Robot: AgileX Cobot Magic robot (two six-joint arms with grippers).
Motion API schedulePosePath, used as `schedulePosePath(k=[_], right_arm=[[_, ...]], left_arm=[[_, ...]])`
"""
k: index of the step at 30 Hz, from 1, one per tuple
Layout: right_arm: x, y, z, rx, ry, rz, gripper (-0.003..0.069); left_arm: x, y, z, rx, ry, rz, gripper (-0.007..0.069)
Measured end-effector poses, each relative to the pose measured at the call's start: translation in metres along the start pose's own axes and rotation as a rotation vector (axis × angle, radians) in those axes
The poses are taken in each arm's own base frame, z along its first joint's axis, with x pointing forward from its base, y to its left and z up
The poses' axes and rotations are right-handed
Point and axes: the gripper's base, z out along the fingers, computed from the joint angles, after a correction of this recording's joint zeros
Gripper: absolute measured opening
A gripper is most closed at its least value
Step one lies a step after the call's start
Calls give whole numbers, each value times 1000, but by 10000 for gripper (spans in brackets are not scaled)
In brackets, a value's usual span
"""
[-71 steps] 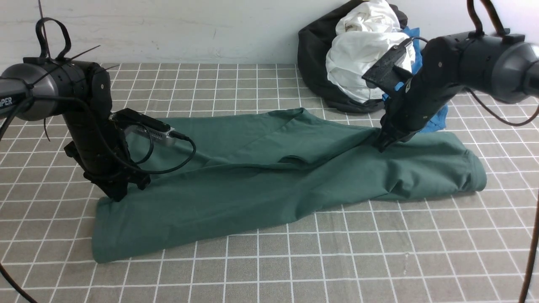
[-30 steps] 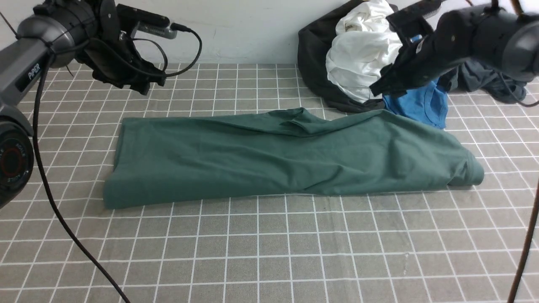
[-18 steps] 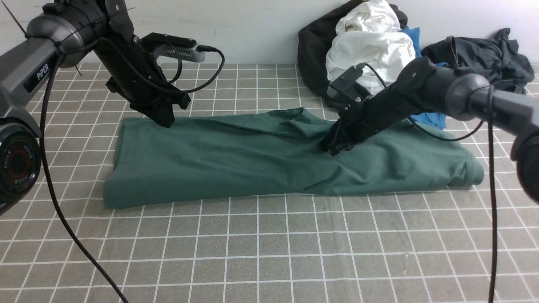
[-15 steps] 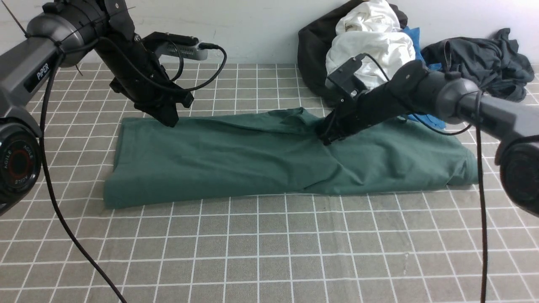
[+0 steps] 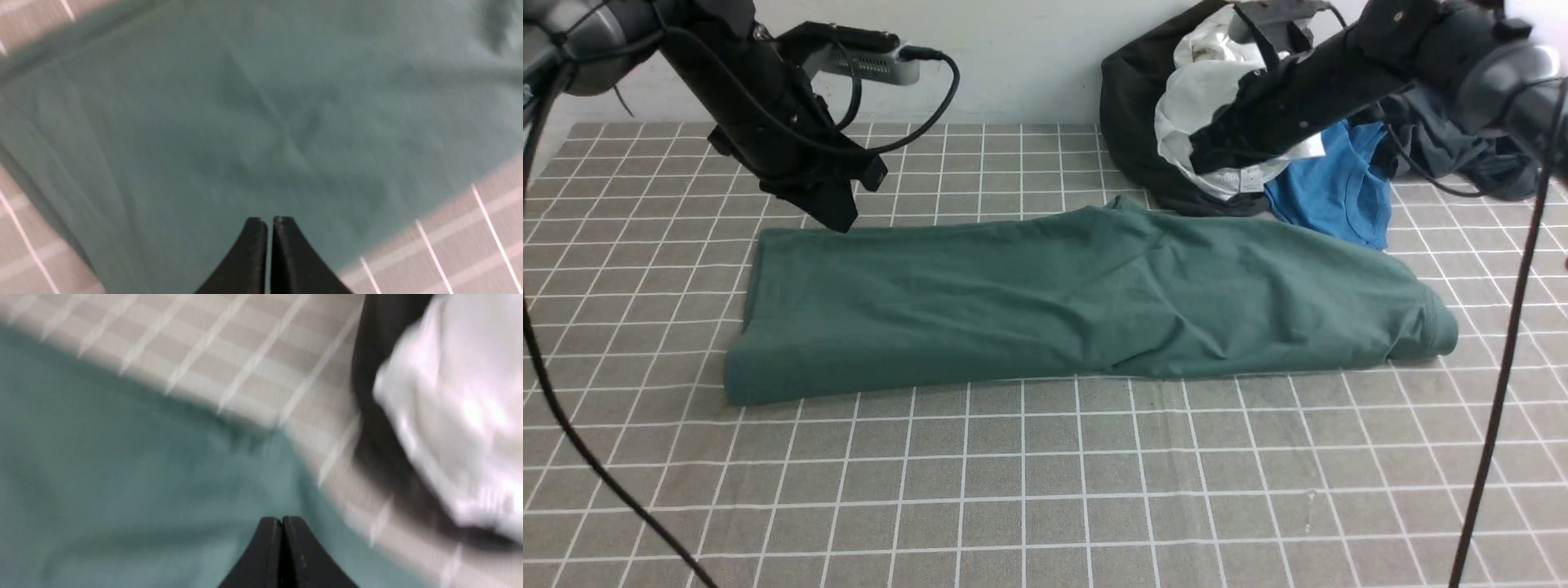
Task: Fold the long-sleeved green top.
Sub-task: Use both arms to drag the lower edge of the fabric forward and fold it over the upper edge, then use the right arm to clamp the right edge of the fabric
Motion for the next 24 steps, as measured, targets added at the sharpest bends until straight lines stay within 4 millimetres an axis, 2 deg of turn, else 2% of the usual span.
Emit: schedulePosePath(k=[1,3,6,8,10,15,19,20,22,24], right_arm=[[11,-5,-1,9,77,36,-6],[35,-15,11,21,188,116,-6],[70,-23,31,34,332,163,-6],[86,-25,39,43,405,166,-6],[91,-27,39,77,431,150,-6],[96,-38,31,169,478,136,-5],[105,-61,19,240,499,169,-3],[109,-73,9,273,495,184,-3],[111,-81,0,287,487,206,-3],[107,-89,-27,307,440,247,-3]], left_arm=[[16,-2,8,19,61,-16,2],[39,-4,27,41,139,-37,2],[64,0,66,34,178,-78,2],[75,3,81,9,176,-85,2],[83,6,90,-25,170,-77,2],[86,12,93,-97,149,-42,2],[89,26,89,-166,155,-28,2],[92,37,80,-205,150,-42,2],[92,41,74,-222,141,-54,2],[90,41,49,-252,97,-63,2]])
